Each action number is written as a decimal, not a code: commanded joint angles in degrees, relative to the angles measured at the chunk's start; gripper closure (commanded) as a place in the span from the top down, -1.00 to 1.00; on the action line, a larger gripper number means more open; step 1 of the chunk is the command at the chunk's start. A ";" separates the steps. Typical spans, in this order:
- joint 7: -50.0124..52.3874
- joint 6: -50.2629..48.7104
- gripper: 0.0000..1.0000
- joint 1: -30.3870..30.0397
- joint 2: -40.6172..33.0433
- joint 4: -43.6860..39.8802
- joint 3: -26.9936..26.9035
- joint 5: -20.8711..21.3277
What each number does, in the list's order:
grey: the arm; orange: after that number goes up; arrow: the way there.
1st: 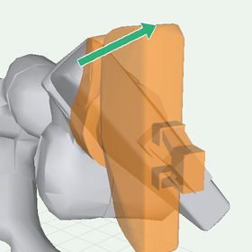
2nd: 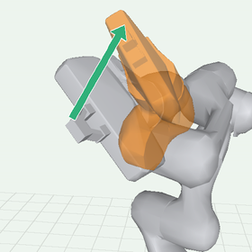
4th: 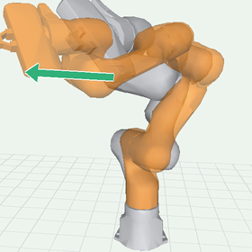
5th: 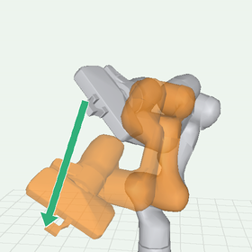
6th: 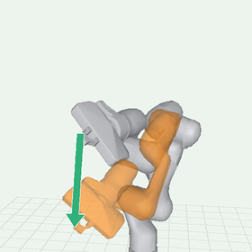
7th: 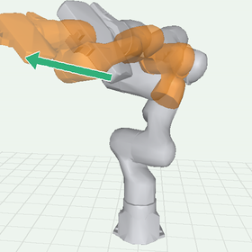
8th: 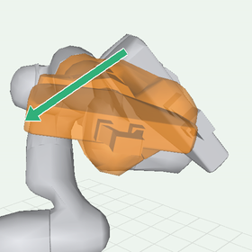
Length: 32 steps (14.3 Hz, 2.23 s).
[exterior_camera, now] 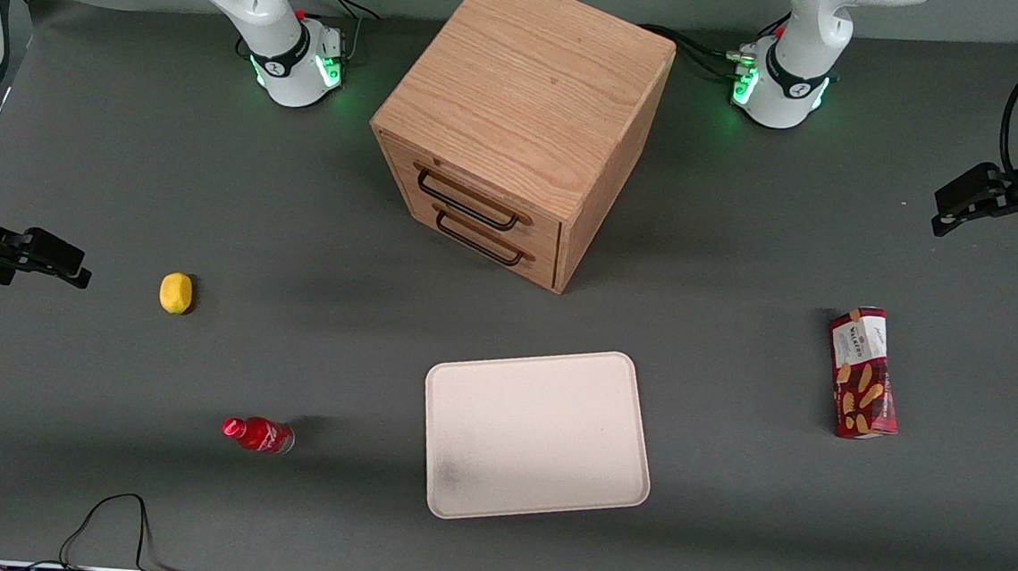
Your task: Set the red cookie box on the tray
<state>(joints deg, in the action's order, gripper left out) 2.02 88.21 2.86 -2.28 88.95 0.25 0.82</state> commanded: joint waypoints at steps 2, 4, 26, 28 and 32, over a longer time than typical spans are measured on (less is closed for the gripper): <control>0.00 0.20 1.00 -0.57 0.35 0.52 -0.16 -0.64; -0.17 1.26 1.00 -1.36 1.22 0.52 -0.16 -0.64; -13.09 12.85 1.00 -10.60 15.55 -2.39 0.10 -2.40; -13.09 17.49 1.00 -10.68 16.26 1.38 0.19 -2.48; -13.09 28.58 1.00 -10.68 18.18 9.47 0.28 -2.49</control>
<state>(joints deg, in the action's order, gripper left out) -10.04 112.70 -8.08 16.22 94.39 0.82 -1.01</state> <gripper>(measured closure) 0.000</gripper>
